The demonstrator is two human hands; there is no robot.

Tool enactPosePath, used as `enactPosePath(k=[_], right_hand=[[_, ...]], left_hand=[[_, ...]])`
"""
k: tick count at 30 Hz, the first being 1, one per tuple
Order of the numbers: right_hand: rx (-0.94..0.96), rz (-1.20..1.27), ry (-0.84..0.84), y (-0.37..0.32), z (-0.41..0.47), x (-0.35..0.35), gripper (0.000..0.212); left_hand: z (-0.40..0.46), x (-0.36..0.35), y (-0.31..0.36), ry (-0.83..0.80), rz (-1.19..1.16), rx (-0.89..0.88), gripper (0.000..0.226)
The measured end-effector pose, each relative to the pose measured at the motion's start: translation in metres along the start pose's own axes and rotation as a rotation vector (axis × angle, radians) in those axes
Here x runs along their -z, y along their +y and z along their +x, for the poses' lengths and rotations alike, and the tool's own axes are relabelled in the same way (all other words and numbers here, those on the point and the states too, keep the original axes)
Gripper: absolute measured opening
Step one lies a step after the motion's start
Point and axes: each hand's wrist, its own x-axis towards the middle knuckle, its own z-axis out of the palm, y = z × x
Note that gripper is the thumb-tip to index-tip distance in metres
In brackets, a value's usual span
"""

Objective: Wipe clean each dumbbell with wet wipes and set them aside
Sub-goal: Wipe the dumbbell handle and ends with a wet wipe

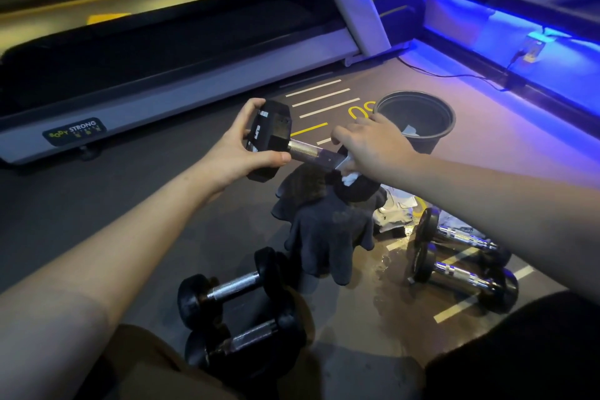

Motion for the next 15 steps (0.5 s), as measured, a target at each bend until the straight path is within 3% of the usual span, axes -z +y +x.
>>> enactPosePath(k=[5,8,12,15], right_hand=[[0.027,-0.089,0.059,0.006,-0.003,0.003,0.046],[-0.115,-0.034,0.051,0.008,-0.009,0.006,0.04],[-0.533,0.432,-0.123,0.01,-0.018,0.013,0.059],[-0.776,0.934,-0.327,0.01,-0.026,0.017,0.074]], left_hand=[[0.002,0.002,-0.004,0.007,0.001,0.026,0.086],[0.002,0.004,-0.007,0.0,0.004,0.028,0.087],[0.0,0.005,-0.01,0.001,-0.003,0.028,0.082],[-0.001,0.006,-0.011,0.006,-0.009,0.033,0.09]])
